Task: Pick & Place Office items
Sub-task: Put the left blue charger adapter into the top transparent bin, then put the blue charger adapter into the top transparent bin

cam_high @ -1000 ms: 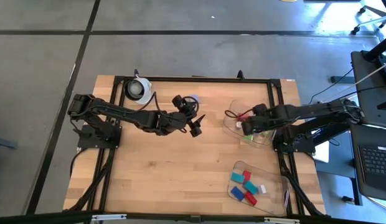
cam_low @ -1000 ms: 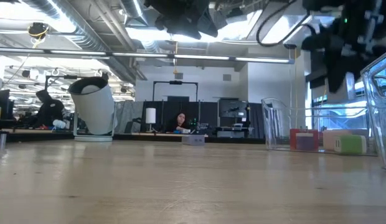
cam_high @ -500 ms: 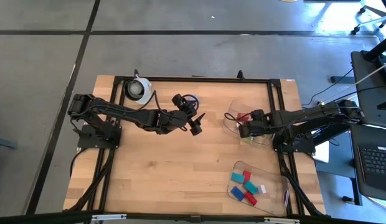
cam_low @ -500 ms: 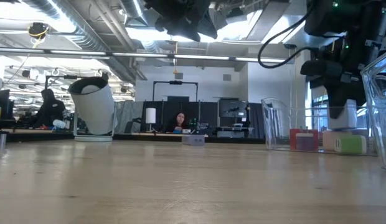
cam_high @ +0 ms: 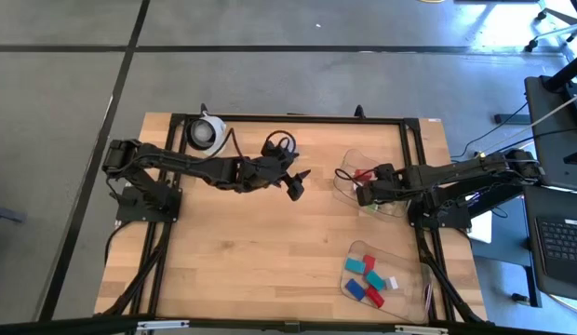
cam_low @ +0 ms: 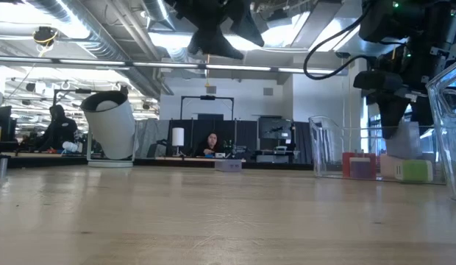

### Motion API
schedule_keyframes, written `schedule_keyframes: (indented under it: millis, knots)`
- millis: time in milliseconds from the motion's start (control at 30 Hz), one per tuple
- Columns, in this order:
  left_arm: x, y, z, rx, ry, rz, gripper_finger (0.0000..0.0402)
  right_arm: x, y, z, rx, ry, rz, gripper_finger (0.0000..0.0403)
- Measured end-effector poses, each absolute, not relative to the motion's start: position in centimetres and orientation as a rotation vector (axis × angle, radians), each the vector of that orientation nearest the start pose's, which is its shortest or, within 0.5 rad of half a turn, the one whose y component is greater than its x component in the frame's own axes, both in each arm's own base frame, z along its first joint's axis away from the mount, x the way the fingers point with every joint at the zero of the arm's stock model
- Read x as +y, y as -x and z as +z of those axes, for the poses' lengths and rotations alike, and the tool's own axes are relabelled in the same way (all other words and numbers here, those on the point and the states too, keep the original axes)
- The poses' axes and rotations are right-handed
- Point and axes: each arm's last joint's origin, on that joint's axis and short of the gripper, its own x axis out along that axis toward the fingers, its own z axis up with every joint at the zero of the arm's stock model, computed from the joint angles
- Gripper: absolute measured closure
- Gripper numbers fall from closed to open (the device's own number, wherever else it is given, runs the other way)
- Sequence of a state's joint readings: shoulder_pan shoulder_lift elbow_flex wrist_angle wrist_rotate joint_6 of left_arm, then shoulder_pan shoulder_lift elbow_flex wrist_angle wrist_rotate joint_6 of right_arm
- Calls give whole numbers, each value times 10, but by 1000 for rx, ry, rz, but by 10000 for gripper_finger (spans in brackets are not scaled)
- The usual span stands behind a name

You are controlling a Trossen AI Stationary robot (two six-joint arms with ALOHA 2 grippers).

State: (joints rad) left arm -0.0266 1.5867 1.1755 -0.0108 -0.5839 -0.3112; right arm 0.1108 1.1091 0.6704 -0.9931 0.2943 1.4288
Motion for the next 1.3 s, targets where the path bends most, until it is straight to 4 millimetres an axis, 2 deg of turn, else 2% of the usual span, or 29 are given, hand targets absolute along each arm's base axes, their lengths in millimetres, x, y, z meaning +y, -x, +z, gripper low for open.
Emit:
schedule_keyframes:
  millis: [133, 300, 433, 600, 667, 767, 900, 967, 1133, 1300]
  knots:
    - [15, -356, 282, 365, 226, 571, 103, 10, -164, 196, 995, -904, -1061, 125]
    - [23, -352, 277, 419, 200, 631, 103, 11, -169, 206, 976, -924, -1035, 84]
    - [25, -351, 278, 406, 171, 697, 103, 10, -178, 226, 911, -892, -995, 73]
    - [32, -353, 274, 479, 0, 662, 103, 9, -188, 264, 795, -801, -937, 72]
    - [43, -355, 267, 528, 11, 615, 103, 8, -192, 280, 749, -746, -910, 72]
    - [65, -358, 251, 562, 185, 572, 103, 6, -195, 304, 676, -659, -884, 72]
    - [96, -360, 228, 597, 377, 623, 103, 0, -197, 330, 614, -568, -864, 72]
    - [110, -360, 219, 617, 366, 647, 103, -4, -197, 340, 601, -524, -855, 72]
    - [142, -357, 195, 738, 193, 634, 103, -16, -196, 353, 599, -409, -869, 72]
    - [170, -352, 168, 820, 201, 600, 103, -32, -194, 356, 617, -340, -920, 72]
